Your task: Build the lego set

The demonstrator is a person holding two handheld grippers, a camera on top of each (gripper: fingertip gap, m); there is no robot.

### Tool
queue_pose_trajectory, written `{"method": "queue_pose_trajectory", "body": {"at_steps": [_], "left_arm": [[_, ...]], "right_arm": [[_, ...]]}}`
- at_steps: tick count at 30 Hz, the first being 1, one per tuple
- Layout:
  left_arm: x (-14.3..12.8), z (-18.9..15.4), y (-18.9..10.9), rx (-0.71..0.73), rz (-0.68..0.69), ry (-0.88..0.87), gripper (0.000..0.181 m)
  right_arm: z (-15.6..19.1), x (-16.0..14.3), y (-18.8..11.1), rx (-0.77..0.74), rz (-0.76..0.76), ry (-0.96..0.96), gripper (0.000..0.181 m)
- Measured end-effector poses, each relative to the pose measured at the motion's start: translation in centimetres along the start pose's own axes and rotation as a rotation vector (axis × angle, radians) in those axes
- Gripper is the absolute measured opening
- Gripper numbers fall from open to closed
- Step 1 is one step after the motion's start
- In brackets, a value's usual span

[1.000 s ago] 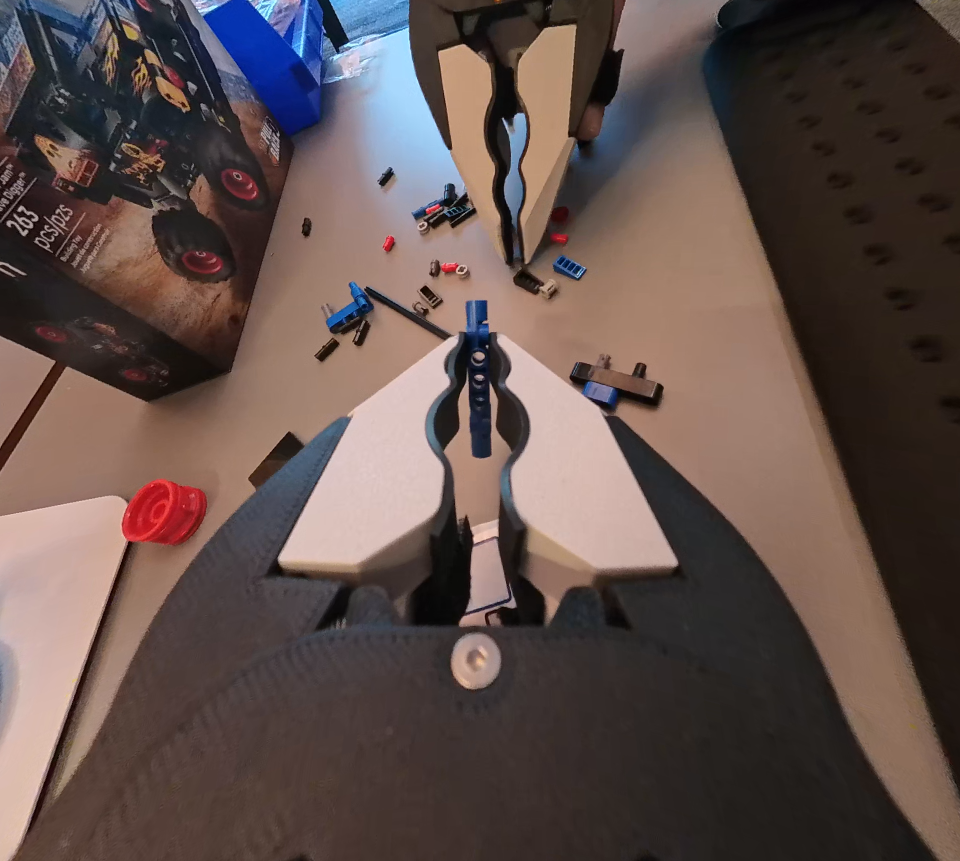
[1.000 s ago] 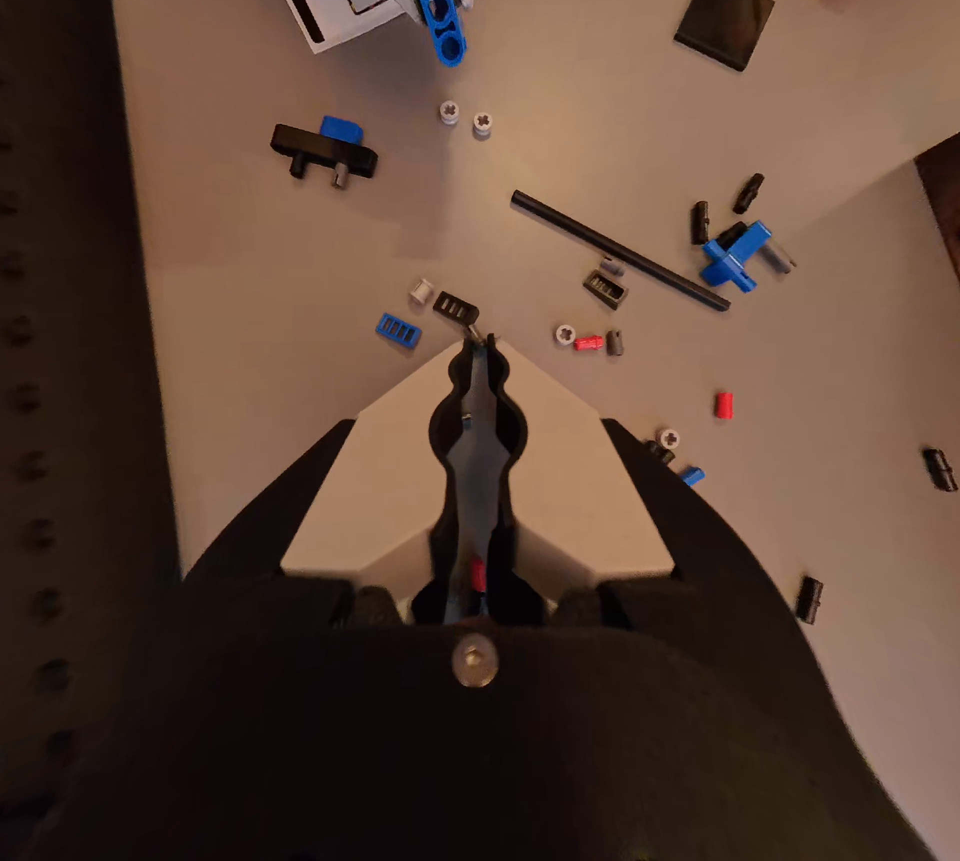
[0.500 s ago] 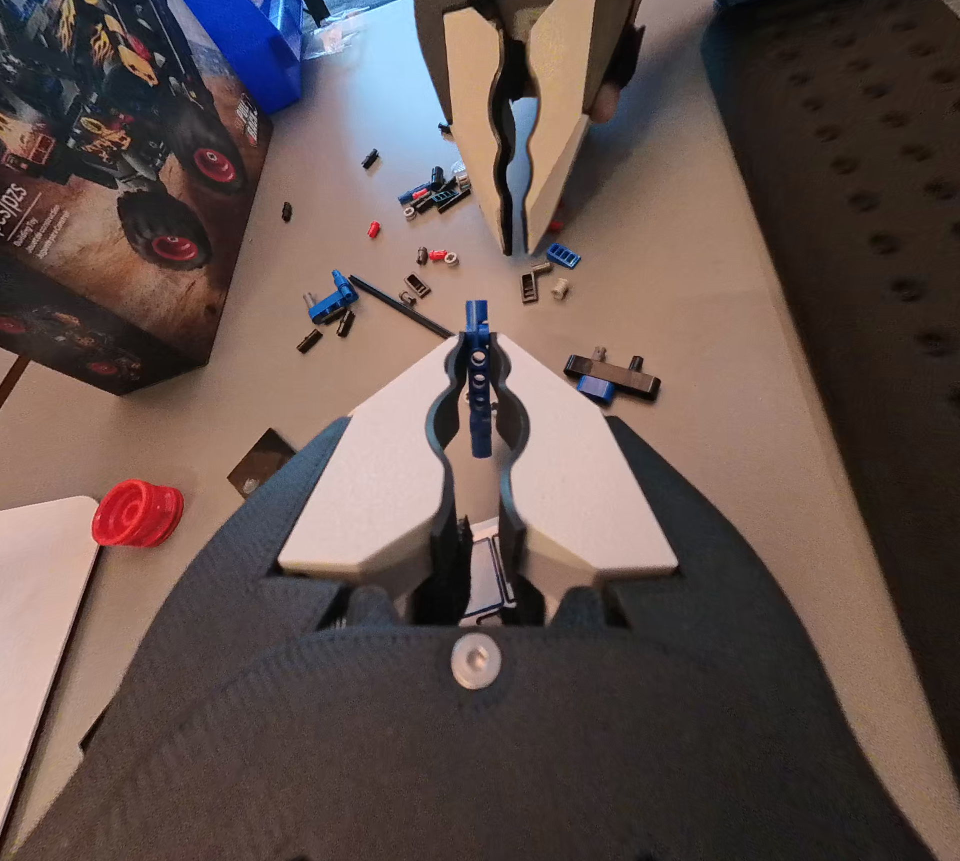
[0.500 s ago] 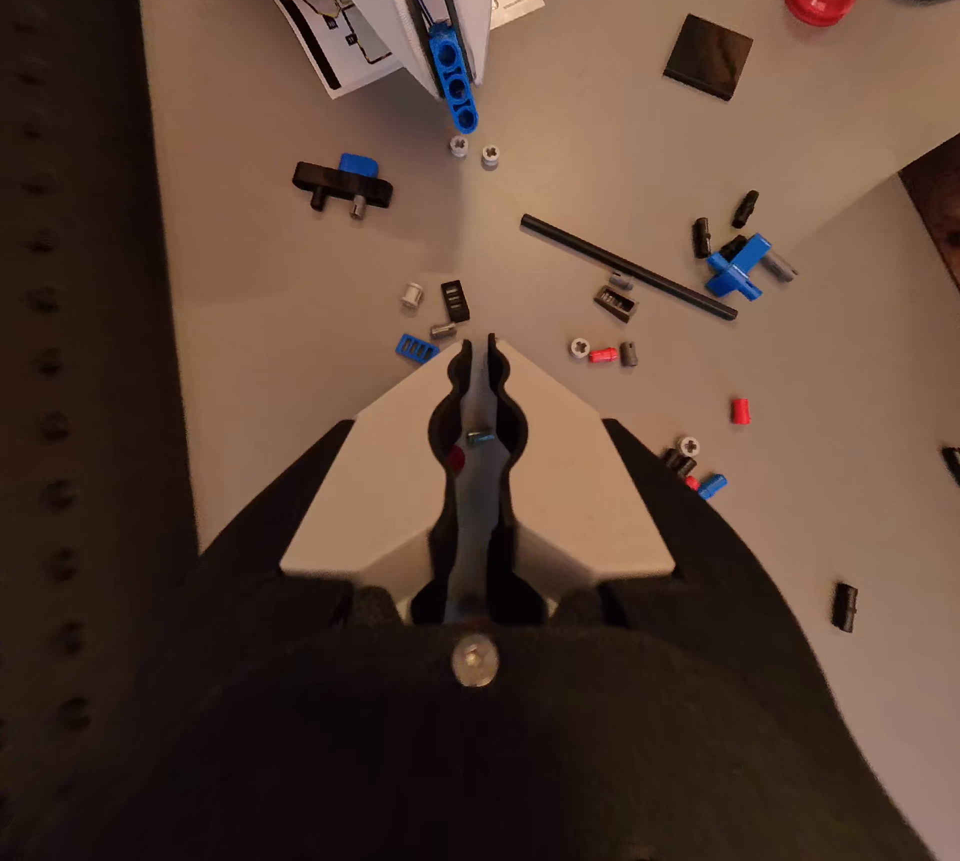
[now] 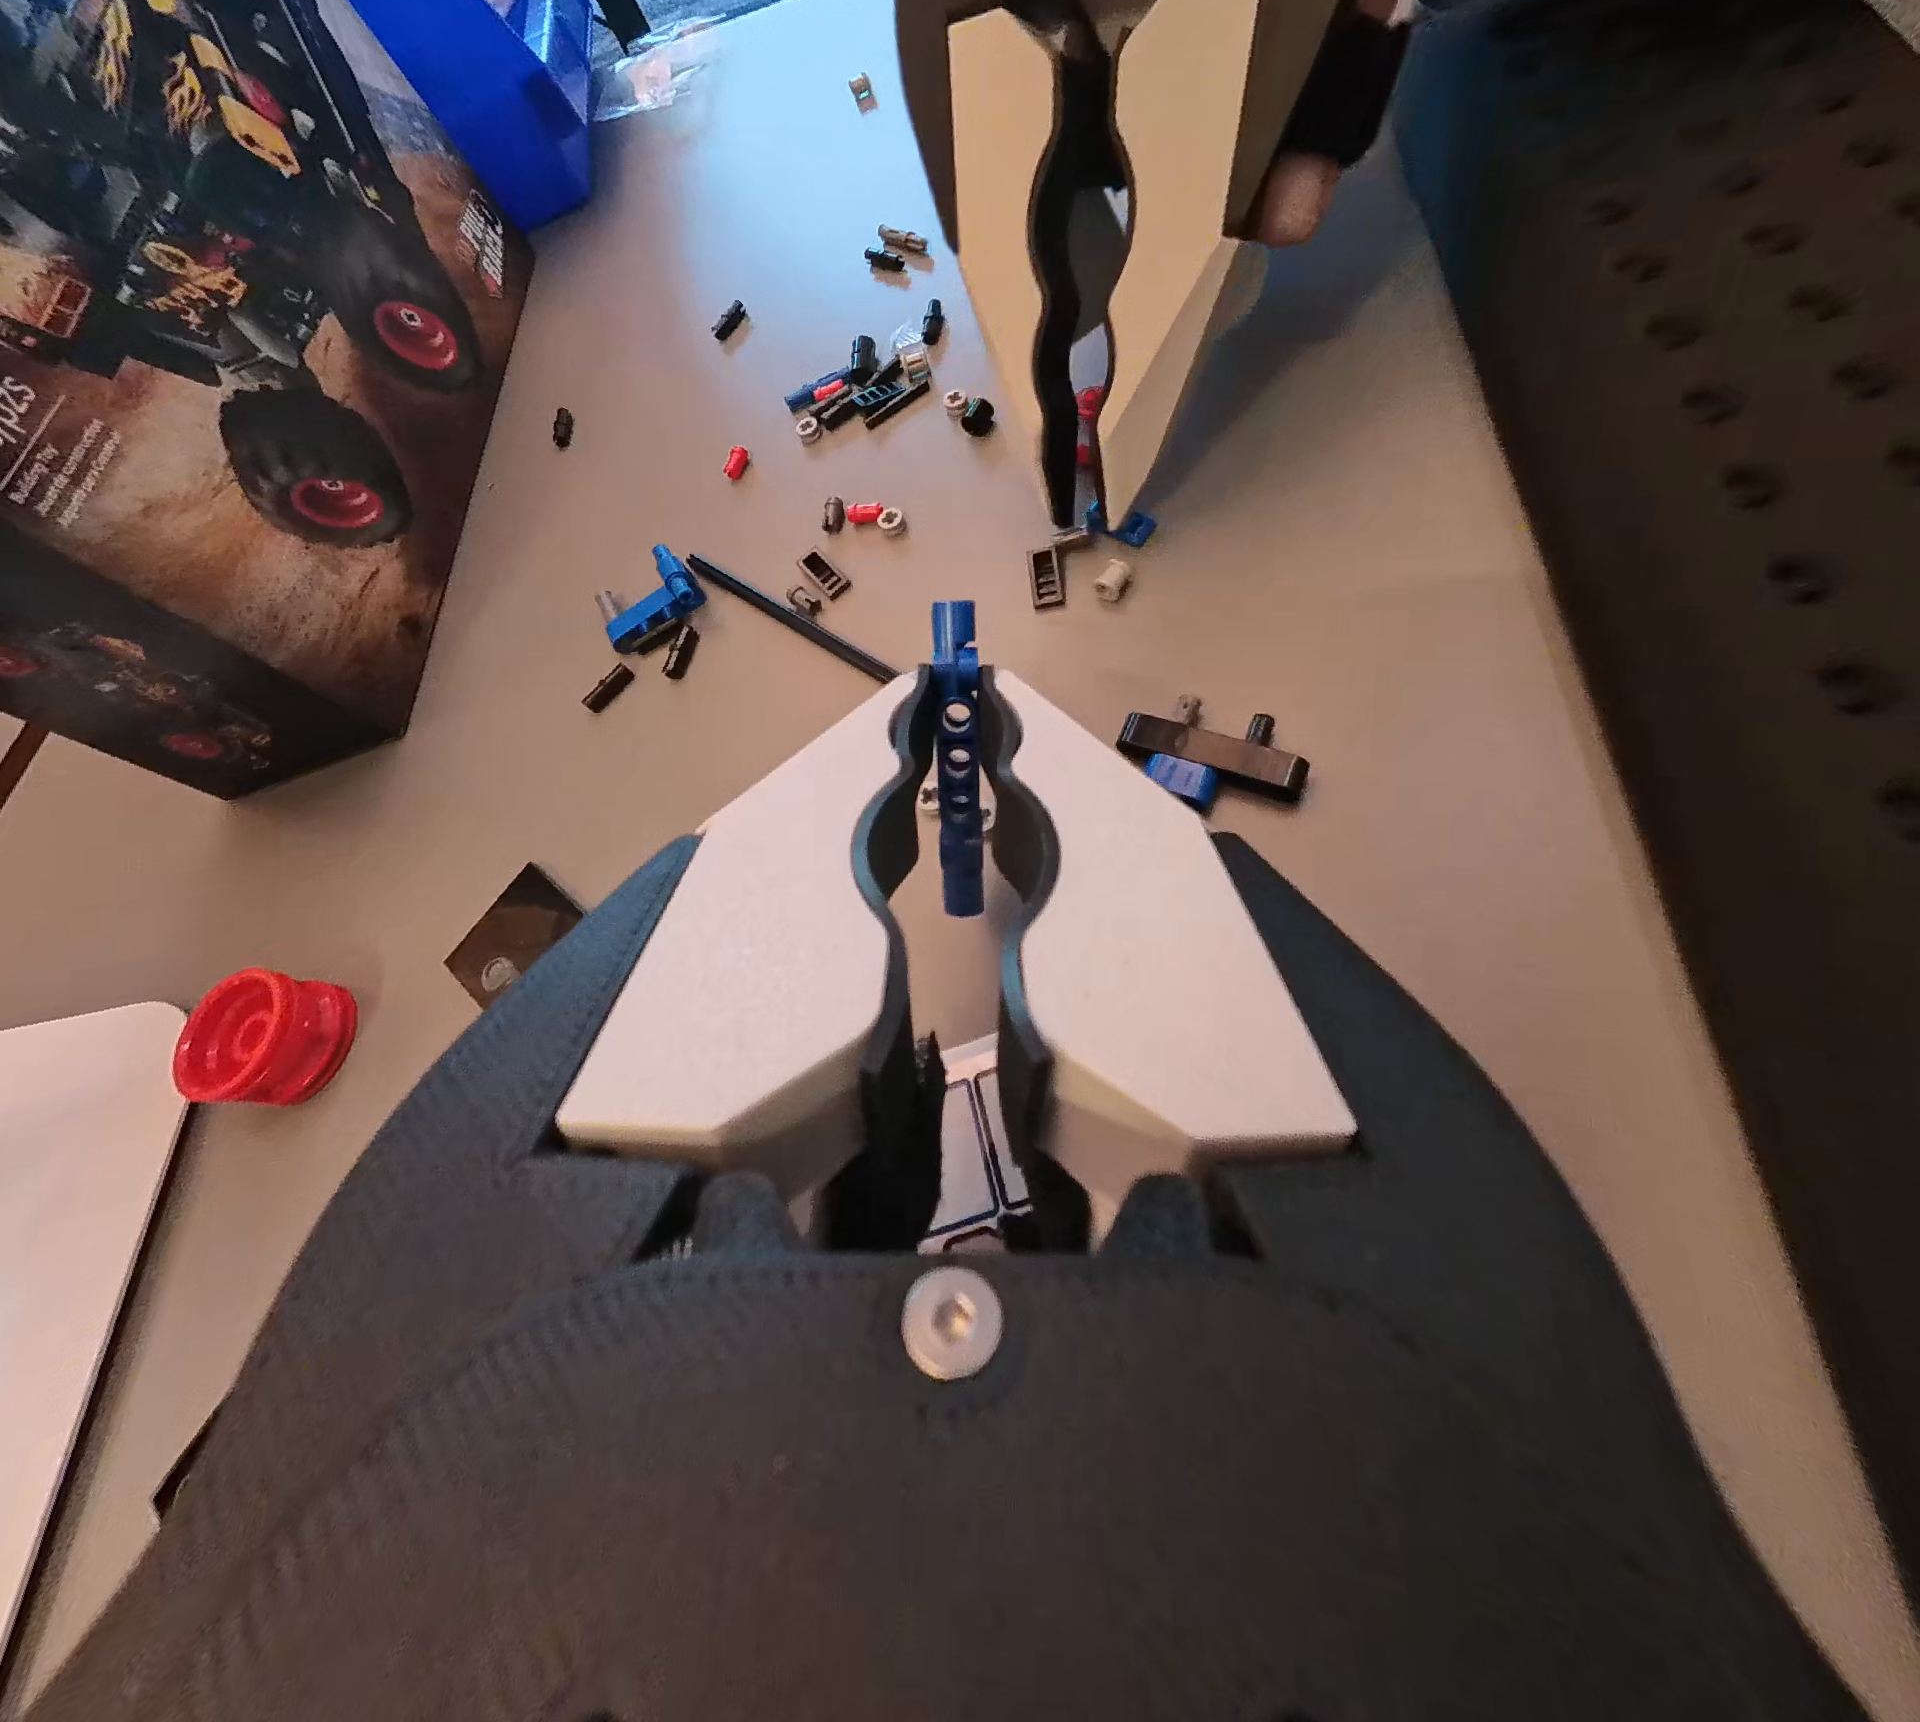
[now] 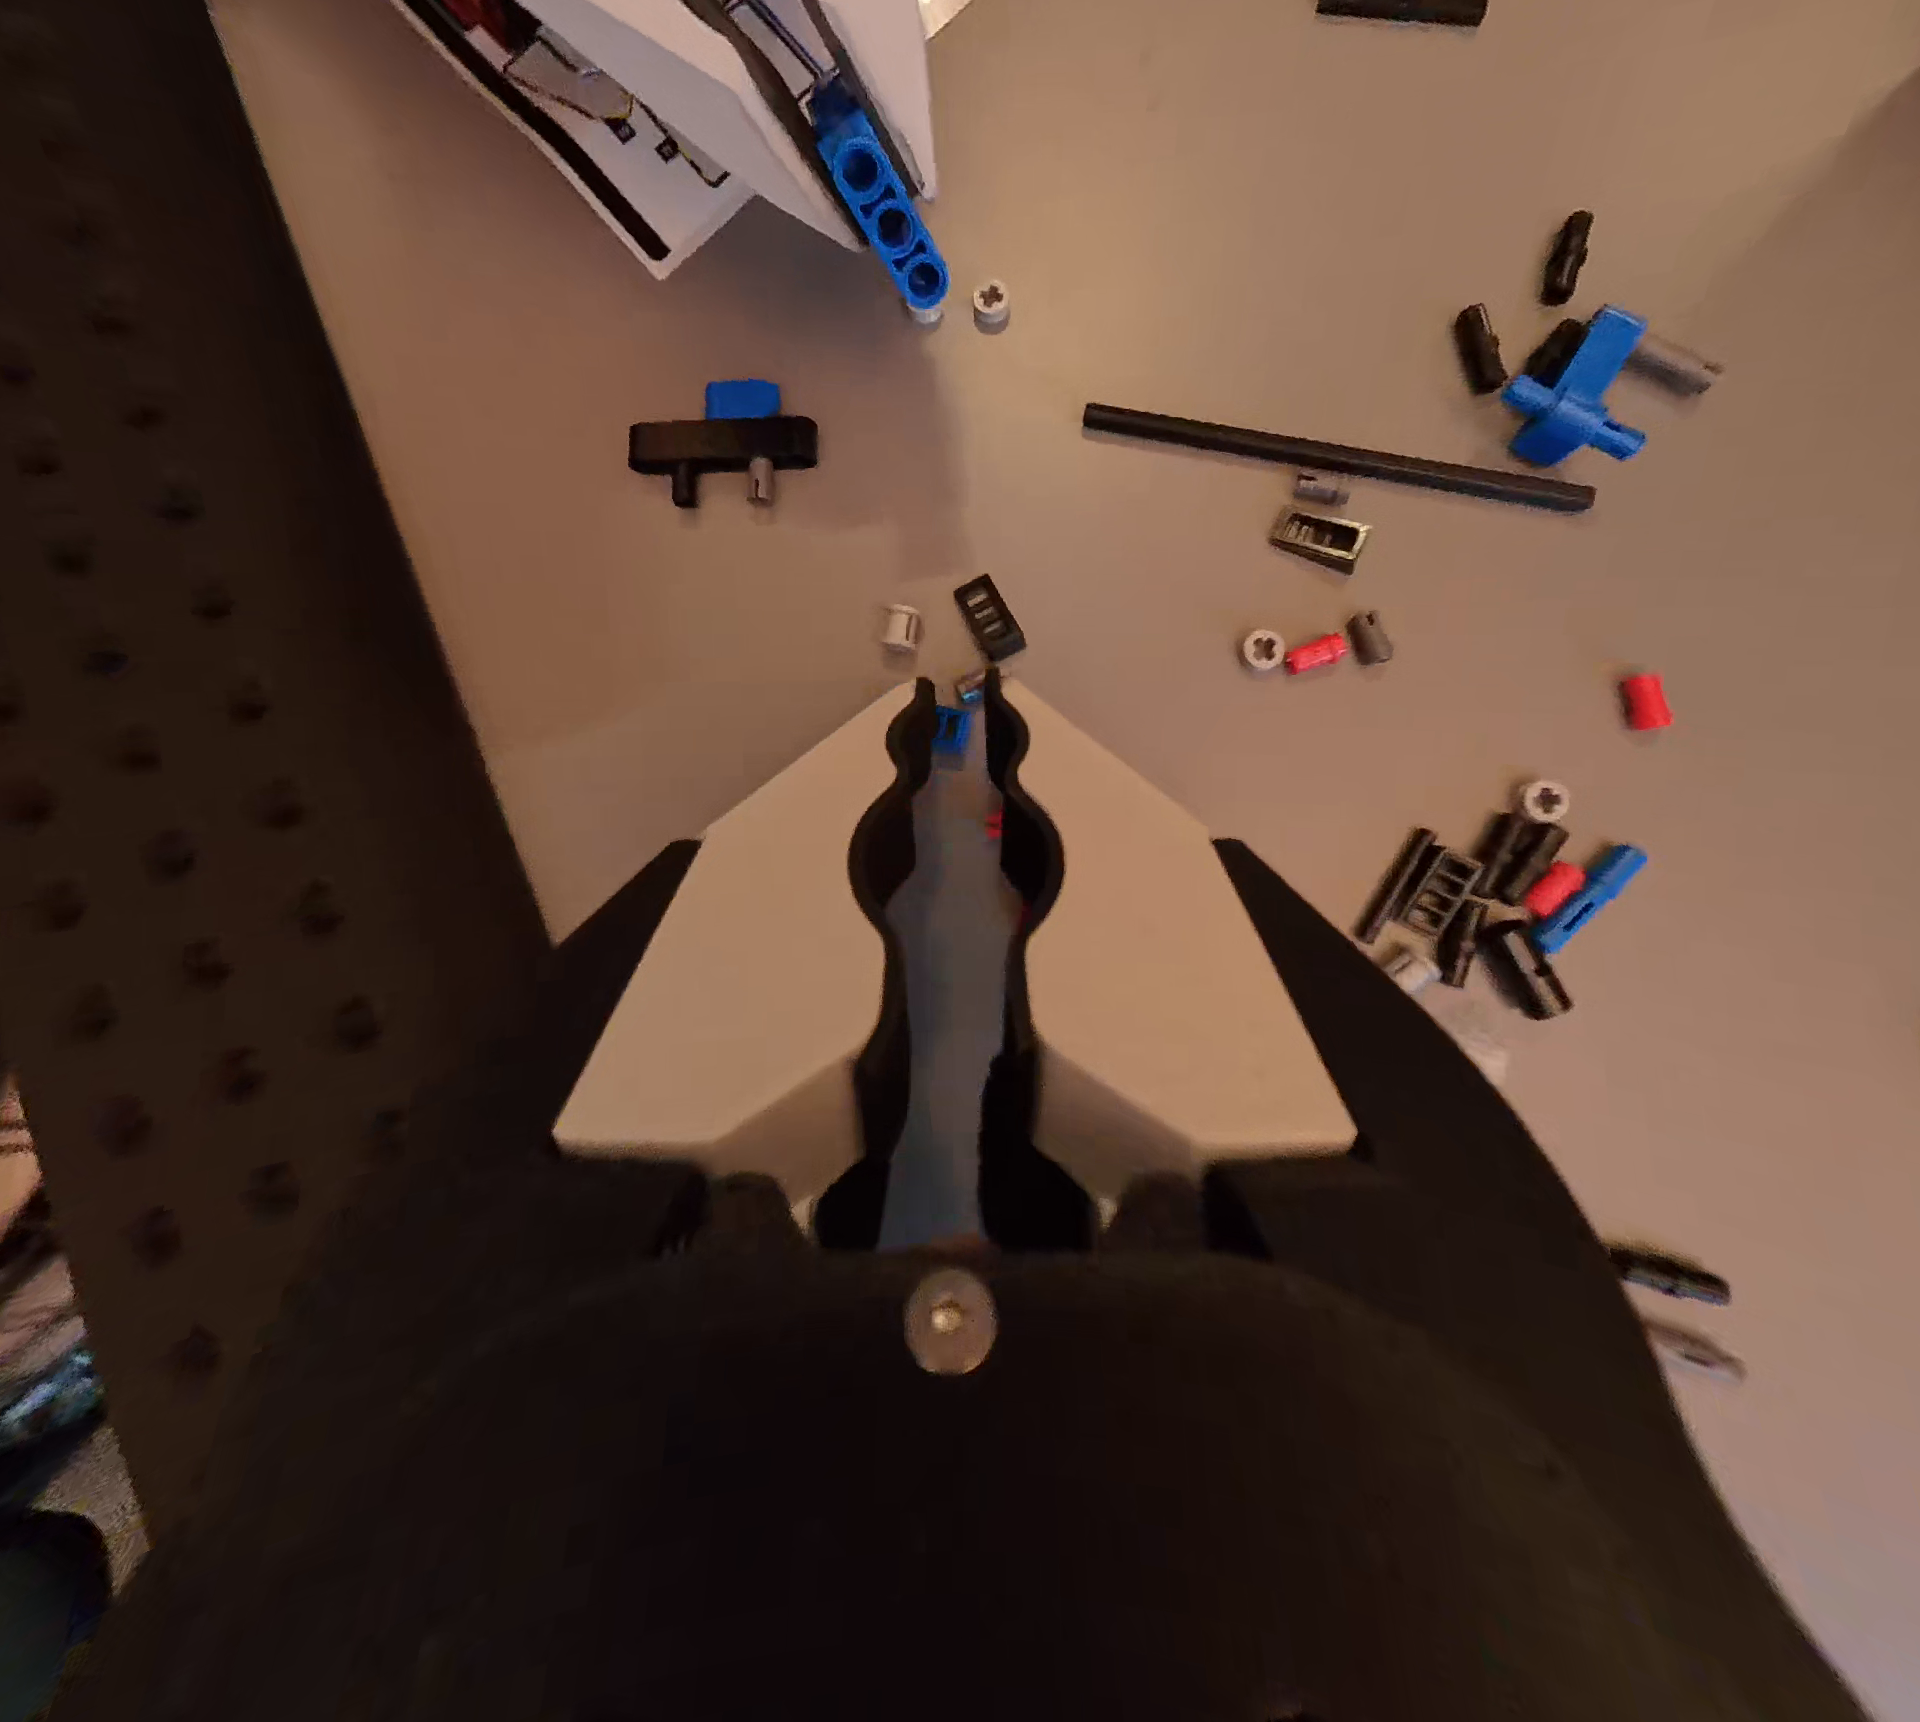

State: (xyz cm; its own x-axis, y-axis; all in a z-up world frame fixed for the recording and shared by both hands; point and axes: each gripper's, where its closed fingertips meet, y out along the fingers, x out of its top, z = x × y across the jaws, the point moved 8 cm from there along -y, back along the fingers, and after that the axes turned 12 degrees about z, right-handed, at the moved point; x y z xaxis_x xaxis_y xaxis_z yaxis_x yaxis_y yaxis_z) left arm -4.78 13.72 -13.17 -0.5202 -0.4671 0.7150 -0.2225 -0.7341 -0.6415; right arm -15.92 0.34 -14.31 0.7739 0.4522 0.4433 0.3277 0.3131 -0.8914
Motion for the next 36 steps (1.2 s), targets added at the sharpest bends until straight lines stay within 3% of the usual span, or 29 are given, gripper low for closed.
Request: {"method": "queue_pose_trajectory", "body": {"at_steps": [8, 27, 36], "left_arm": [[0.1, -0.1, -0.1, 0.003, -0.002, 0.009, 0.005], [0.2, -0.3, 0.1, 0.01, 0.015, 0.029, 0.005], [0.2, -0.7, 0.7, 0.068, 0.168, 0.12, 0.005]], "right_arm": [[0.6, 0.2, 0.5, -0.113, 0.029, 0.07, 0.009], [0.6, 0.5, 0.8, -0.157, -0.056, 0.025, 0.003], [2.3, 3.0, -0.8, -0.219, -0.164, -0.101, 0.003]]}}
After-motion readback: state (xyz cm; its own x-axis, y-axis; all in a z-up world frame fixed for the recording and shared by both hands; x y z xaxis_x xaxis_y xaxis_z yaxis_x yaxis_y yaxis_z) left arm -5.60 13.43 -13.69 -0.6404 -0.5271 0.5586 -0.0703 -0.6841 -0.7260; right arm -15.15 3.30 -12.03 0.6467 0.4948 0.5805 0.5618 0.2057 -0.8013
